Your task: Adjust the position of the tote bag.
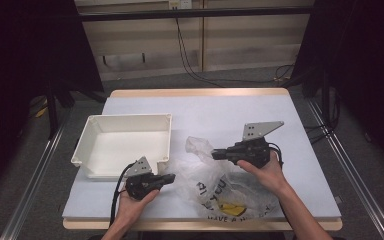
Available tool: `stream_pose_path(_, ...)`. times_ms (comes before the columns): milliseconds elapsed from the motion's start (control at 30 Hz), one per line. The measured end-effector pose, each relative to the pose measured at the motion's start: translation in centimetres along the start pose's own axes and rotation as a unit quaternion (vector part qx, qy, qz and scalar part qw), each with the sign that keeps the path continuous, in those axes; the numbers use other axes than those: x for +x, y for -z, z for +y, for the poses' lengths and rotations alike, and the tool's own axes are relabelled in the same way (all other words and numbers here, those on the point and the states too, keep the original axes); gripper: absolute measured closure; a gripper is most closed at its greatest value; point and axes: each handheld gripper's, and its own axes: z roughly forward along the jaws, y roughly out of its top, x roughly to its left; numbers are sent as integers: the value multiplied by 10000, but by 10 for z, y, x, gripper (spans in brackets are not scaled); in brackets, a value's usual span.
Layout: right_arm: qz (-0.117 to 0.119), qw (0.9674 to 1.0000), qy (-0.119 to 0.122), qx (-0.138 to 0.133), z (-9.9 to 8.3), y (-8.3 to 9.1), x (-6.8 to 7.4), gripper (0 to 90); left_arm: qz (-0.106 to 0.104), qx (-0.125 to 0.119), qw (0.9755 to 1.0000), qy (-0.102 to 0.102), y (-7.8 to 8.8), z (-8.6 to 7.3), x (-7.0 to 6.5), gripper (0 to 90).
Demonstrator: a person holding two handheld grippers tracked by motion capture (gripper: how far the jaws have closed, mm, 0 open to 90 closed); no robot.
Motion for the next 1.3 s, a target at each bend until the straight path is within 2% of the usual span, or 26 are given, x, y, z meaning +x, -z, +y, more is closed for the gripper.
stream_pose_path(133, -117, 9998, -73, -113, -5, 12, -2, 900, -53, -291, 9996, -5, 10, 7, -5, 900)
stream_pose_path(267, -262, 9993, -103, -230, -7, 29, -3, 900, -199, -492, 9986, -55, 18, 13, -11, 900)
stream_pose_path(367, -423, 9986, -120, -287, -11, 44, -3, 900, -272, -603, 9977, -118, 23, 18, -18, 900)
stream_pose_path(467, -584, 9977, -163, -318, -17, 59, -4, 900, -228, -609, 9977, -200, 26, 22, -23, 900)
stream_pose_path(533, -711, 9968, -186, -330, -20, 68, -5, 900, -302, -699, 9969, -183, 28, 25, -25, 900)
stream_pose_path(733, -1023, 9936, -223, -428, -29, 97, -3, 900, -286, -855, 9955, -281, 37, 35, -27, 900)
stream_pose_path(967, -1392, 9886, -289, -502, -38, 130, 0, 900, -307, -1045, 9928, -491, 48, 51, -31, 900)
stream_pose_path(1300, -1866, 9791, -407, -701, -54, 169, 3, 900, -433, -1022, 9906, -794, 51, 59, -46, 900)
